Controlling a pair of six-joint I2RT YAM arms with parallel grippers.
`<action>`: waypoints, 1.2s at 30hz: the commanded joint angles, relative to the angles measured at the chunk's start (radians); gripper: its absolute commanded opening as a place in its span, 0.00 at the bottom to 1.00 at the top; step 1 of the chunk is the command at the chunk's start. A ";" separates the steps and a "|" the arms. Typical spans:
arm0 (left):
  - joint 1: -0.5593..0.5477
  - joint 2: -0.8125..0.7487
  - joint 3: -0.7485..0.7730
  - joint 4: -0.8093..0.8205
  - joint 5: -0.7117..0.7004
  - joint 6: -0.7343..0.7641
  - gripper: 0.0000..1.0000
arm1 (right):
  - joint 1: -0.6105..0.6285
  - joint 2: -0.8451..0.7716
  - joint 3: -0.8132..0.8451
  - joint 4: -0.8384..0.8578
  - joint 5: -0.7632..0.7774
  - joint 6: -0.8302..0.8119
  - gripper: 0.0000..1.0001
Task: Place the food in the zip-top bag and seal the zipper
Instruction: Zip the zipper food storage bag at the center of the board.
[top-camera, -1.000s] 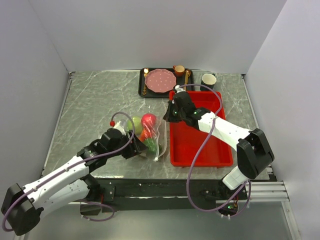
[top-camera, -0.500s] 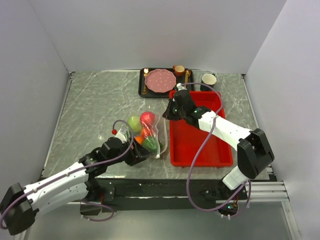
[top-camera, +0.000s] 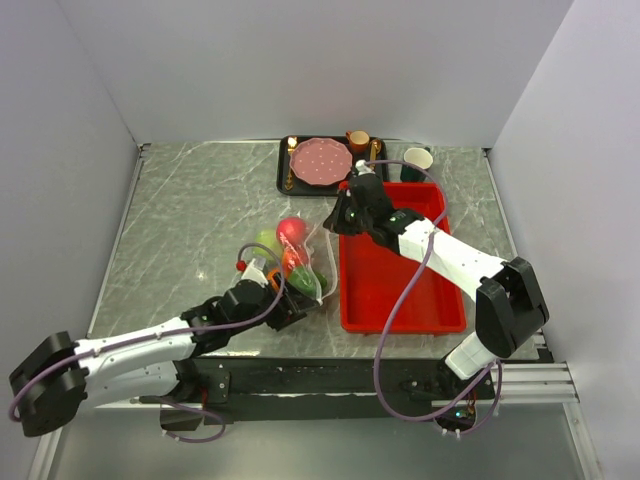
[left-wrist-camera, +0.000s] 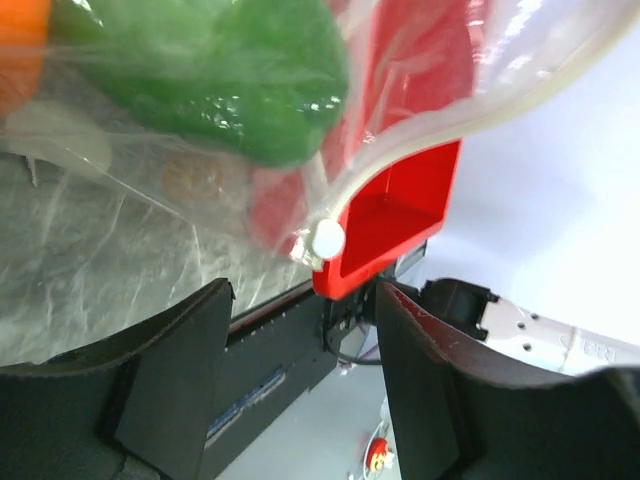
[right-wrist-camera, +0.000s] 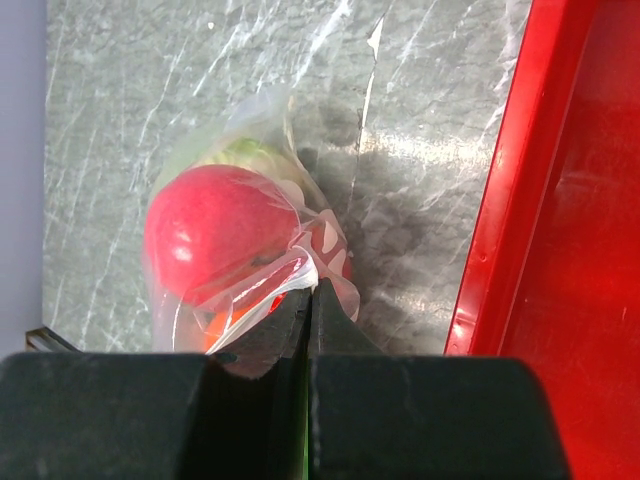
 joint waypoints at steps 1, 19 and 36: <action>-0.049 0.077 0.007 0.122 -0.093 -0.048 0.63 | -0.007 -0.046 0.011 0.056 0.001 0.024 0.00; -0.144 0.006 -0.070 0.088 -0.377 -0.223 0.57 | -0.009 -0.121 -0.062 0.076 -0.014 0.042 0.00; -0.144 0.033 -0.073 0.105 -0.448 -0.246 0.50 | -0.009 -0.163 -0.087 0.082 -0.049 0.058 0.00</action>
